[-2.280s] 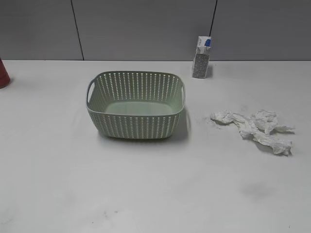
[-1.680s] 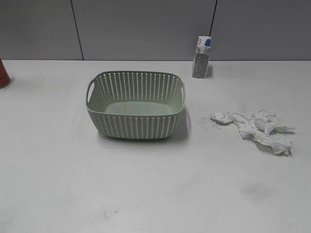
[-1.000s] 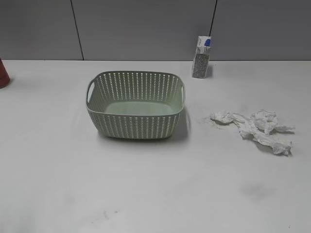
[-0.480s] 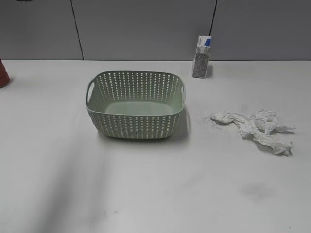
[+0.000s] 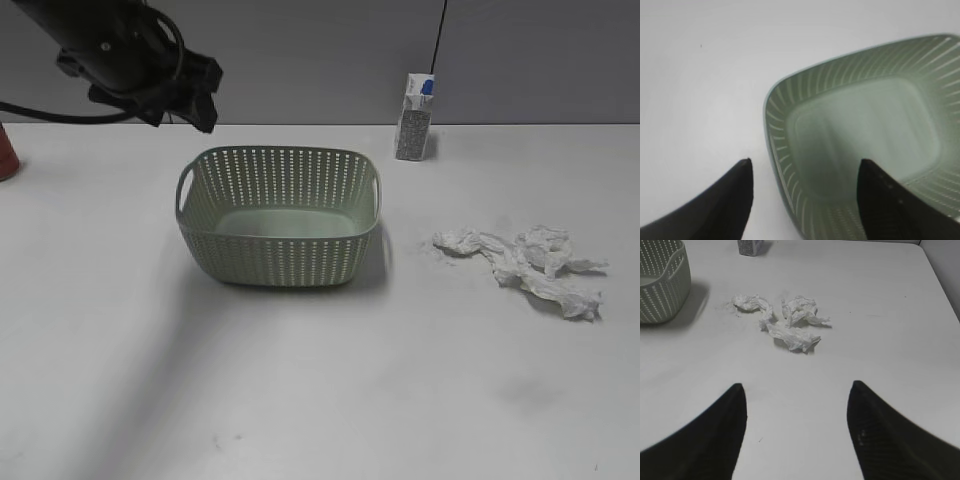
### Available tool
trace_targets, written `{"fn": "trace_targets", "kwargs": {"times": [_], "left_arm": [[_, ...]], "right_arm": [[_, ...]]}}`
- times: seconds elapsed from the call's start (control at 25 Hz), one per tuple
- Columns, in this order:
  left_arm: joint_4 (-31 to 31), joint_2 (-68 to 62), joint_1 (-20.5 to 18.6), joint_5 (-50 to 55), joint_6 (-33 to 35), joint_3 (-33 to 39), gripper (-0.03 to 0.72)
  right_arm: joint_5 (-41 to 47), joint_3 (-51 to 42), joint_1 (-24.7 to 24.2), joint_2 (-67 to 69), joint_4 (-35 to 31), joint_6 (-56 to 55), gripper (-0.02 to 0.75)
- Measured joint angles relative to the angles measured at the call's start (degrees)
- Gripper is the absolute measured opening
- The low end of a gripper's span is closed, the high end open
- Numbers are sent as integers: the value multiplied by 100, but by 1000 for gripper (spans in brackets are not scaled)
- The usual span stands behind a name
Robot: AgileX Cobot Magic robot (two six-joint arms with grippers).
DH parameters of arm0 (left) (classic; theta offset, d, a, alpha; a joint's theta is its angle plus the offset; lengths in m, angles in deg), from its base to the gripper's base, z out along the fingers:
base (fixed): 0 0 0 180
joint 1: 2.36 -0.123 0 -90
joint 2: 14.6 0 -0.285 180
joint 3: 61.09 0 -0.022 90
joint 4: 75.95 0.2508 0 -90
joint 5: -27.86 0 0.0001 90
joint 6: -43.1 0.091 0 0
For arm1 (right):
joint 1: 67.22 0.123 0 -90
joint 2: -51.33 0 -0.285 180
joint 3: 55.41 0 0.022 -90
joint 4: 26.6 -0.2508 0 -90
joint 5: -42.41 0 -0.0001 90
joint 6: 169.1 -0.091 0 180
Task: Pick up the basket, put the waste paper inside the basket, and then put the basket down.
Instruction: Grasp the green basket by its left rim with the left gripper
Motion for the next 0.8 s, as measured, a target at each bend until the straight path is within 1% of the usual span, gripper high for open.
{"fn": "trace_targets", "kwargs": {"times": [0.08,0.2,0.32,0.64,0.72,0.8], "left_arm": [[106,-403,0,211,-99,-214,496],[446,-900,0,421,-370,-449,496],[719,-1258,0,472,-579,-546,496],[754,-1860,0,328,-785,-560,491],[689,-1954,0,274,-800,-560,463],[586,-1985,0,187,-800,-560,396]], "right_arm": [[0,0,0,0,0,0,508],[0,0,0,0,0,0,508],[0,0,0,0,-5,0,508],[0,0,0,0,-10,0,508],[0,0,0,0,-10,0,508],[0,0,0,0,-10,0,508]]}}
